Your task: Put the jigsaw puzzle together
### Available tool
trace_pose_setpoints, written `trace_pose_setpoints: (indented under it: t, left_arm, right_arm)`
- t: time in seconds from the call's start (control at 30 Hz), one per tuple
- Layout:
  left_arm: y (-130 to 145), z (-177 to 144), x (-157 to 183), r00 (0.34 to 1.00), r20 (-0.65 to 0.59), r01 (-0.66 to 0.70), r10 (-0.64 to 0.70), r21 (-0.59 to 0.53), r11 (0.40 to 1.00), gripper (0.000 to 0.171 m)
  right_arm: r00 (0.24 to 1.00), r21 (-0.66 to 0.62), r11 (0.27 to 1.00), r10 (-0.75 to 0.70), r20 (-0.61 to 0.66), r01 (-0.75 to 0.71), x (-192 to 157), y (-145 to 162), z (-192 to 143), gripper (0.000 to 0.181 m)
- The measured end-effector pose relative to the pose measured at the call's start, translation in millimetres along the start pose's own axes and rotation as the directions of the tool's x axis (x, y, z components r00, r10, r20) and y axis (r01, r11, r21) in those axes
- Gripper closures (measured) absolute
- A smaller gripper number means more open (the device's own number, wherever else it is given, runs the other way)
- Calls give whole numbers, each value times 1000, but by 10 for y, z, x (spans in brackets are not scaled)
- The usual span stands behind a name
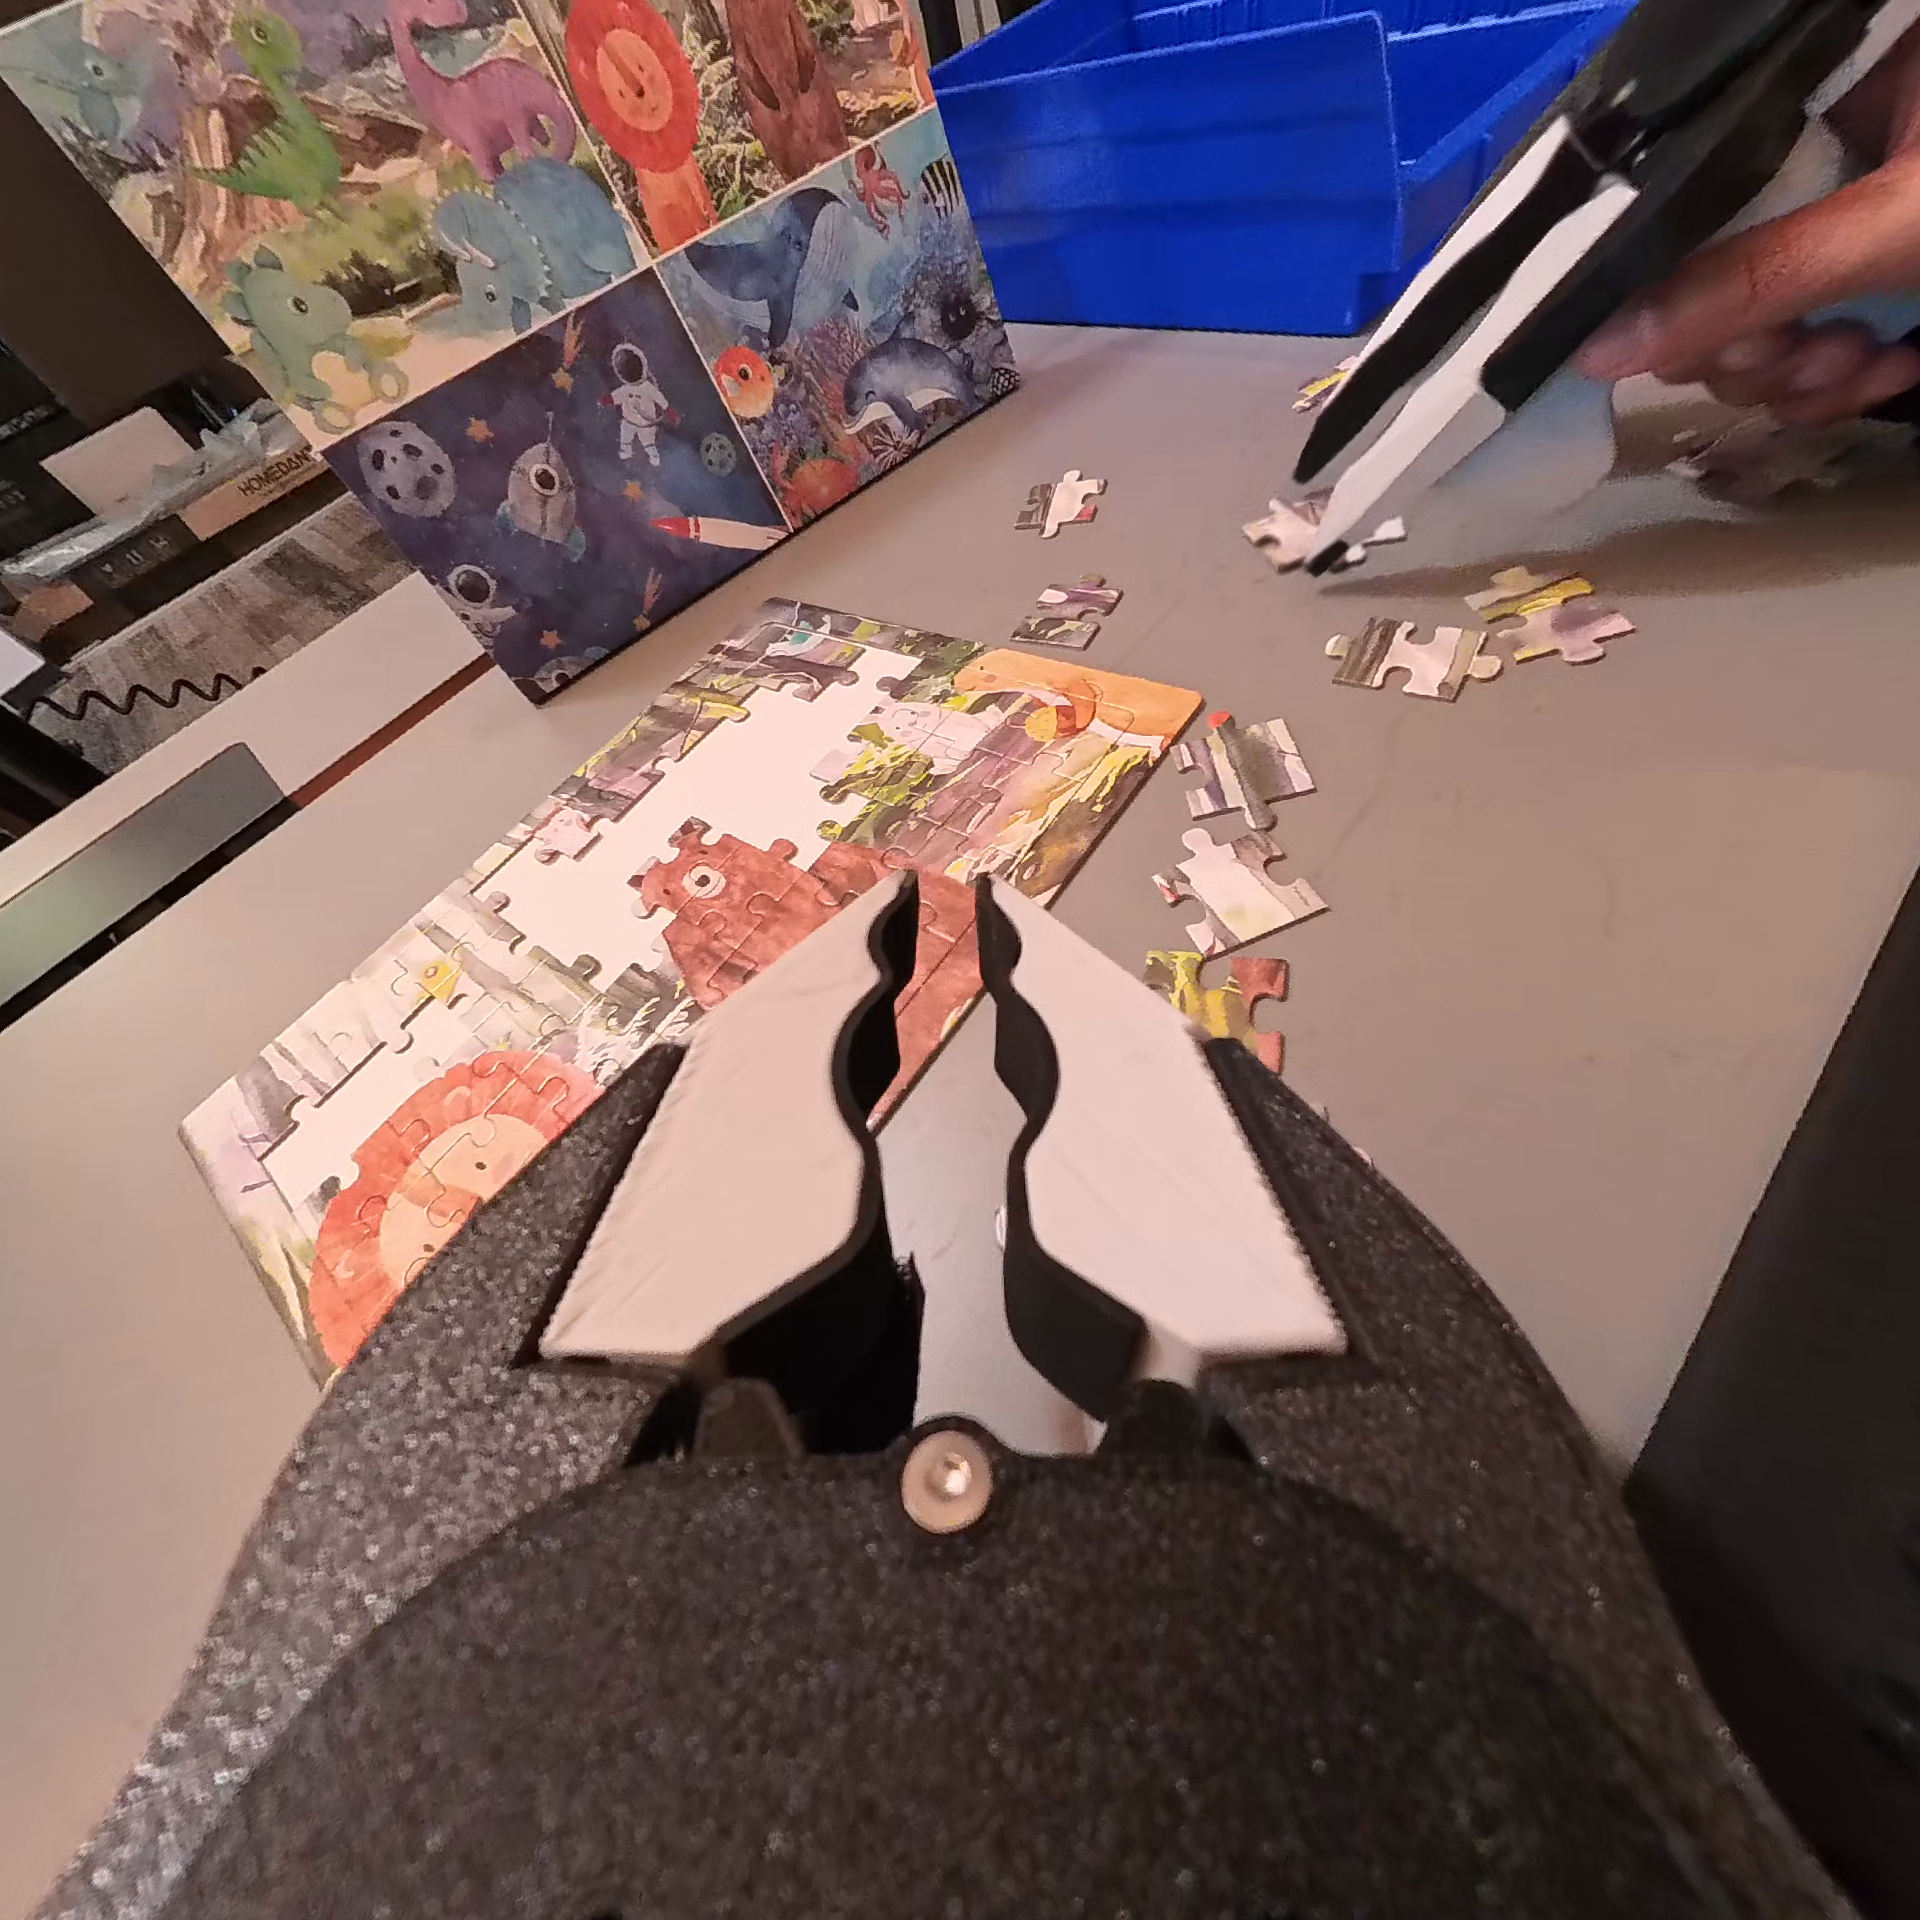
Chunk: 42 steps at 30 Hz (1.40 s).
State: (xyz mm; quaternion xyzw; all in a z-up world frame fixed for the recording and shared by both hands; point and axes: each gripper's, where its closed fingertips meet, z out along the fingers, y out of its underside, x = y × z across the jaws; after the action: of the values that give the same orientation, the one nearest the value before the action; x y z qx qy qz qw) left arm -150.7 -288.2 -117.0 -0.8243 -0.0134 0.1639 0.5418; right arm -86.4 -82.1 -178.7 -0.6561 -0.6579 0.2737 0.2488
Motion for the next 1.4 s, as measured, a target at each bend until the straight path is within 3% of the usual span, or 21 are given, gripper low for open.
trace_pose_setpoints:
  t: [0.1, 0.23, 0.53, 0.77, 0.97, 1.07, 1.13, 1.27, 1.4]
  left_arm:
    - [12, 8, 5, 1000, -3, -1, 1, -7, 1000, 161]
    - [18, 17, 24, 1000, -7, -13, 13, -10, 1000, 161]
    - [17, 16, 30, 1000, -10, -10, 10, -9, 1000, 161]
    - [26, 25, 26, 1000, -9, -3, 3, -16, 1000, 161]
    - [24, 54, 79, 960, -133, 239, -248, -79, 968, 158]
    - [-29, 99, 192, 891, -223, 373, -395, -135, 918, 148]
    - [-174, 111, 320, 812, -310, 471, -494, -150, 869, 143]
    - [-508, 184, 537, 573, -461, 656, -678, -238, 716, 135]
    - [-683, 332, 644, 340, -527, 742, -779, -358, 566, 129]
  right_arm:
    - [997, -34, 999, -19, -73, 16, 88, 102, -40, 126]
    - [997, -32, 999, -10, -75, 8, 50, 138, -96, 129]
    - [1000, -52, 998, -18, 1, 18, 164, 218, -149, 128]
    - [999, -40, 998, -47, 6, 47, 105, 181, -116, 150]
    - [998, -31, 999, -39, -46, 37, 109, 221, -285, 150]
    - [994, 2, 998, -60, -89, 61, 73, 177, -477, 150]
    - [991, 40, 996, -81, -105, 86, 4, 106, -610, 150]
    - [985, 168, 970, -167, -50, 173, -415, -188, -795, 150]
    - [969, 240, 942, -246, 21, 234, -821, -383, -842, 150]
